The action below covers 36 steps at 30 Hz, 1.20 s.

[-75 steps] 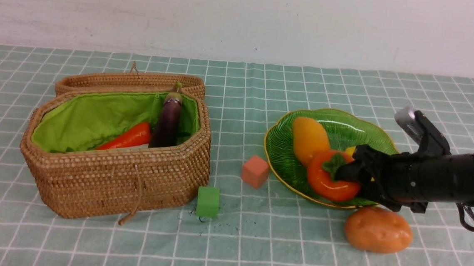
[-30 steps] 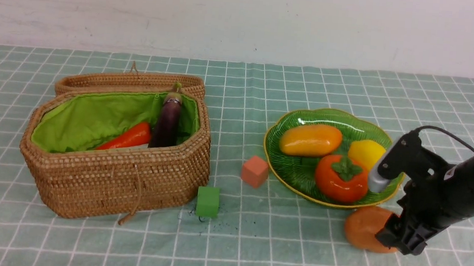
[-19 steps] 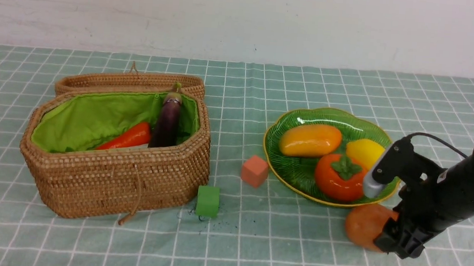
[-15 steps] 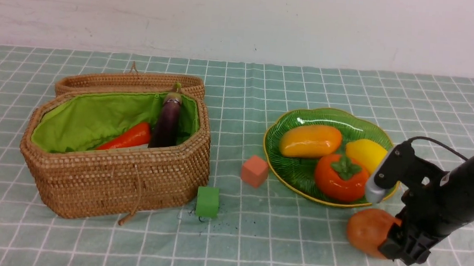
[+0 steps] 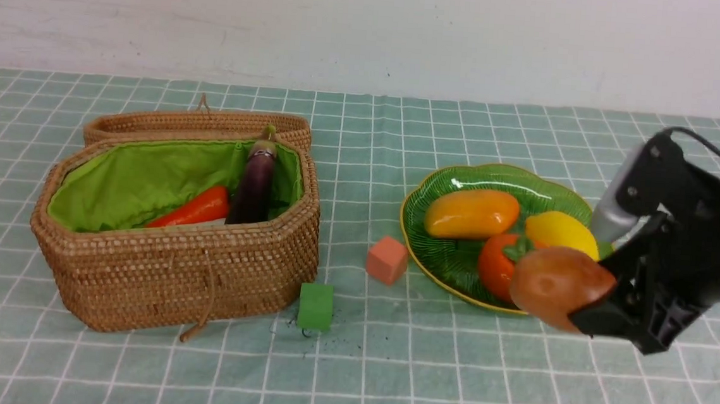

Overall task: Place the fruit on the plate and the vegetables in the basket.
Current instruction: Use the right arm to grab a potato and put it into the left basket

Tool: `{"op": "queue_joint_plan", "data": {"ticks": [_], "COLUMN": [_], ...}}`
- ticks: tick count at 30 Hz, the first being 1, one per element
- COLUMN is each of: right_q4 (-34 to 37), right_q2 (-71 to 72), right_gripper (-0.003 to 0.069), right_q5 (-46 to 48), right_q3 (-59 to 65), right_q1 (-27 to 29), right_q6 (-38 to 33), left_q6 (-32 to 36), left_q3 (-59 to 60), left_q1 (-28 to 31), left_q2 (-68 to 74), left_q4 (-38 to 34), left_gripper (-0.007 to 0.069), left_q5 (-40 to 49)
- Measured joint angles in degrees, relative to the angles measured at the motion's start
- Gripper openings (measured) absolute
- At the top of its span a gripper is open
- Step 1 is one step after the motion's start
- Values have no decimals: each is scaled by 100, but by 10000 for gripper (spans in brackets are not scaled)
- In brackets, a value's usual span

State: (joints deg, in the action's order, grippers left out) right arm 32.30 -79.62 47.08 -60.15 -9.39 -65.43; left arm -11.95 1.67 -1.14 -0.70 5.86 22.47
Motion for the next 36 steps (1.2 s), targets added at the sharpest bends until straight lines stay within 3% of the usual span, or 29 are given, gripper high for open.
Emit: {"op": "queue_joint_plan", "data": {"ticks": [4,7,9,16,26,28,31,36], "right_q4": [971,1222,1306,2034,2344,2344,2329,1861], "right_q2": [-173,-513,-1051,-2964,-4200,-4212,-4207,-4081], "right_gripper": [538,538,538,535,535,560,662,669], "right_q5": [104,122,34,-831,-1342,-1348,-1323,-902], "right_q3": [-589,-1152,-1871,-3893,-4947,-4960,-4982,-4982], "right_q1": [-397,-793,-1369,-2463,-2671,-2671,-2671,-2634], "right_q6": [-378,-339,-182,9,604,604,608,678], "left_q6": [0,0,0,0,0,0,0,0], "left_q3": [0,0,0,0,0,0,0,0], "left_q1": [0,0,0,0,0,0,0,0], "left_q2": [0,0,0,0,0,0,0,0], "left_q4": [0,0,0,0,0,0,0,0], "left_gripper": [239,239,239,239,239,239,239,239], "left_q5": [0,0,0,0,0,0,0,0]}}
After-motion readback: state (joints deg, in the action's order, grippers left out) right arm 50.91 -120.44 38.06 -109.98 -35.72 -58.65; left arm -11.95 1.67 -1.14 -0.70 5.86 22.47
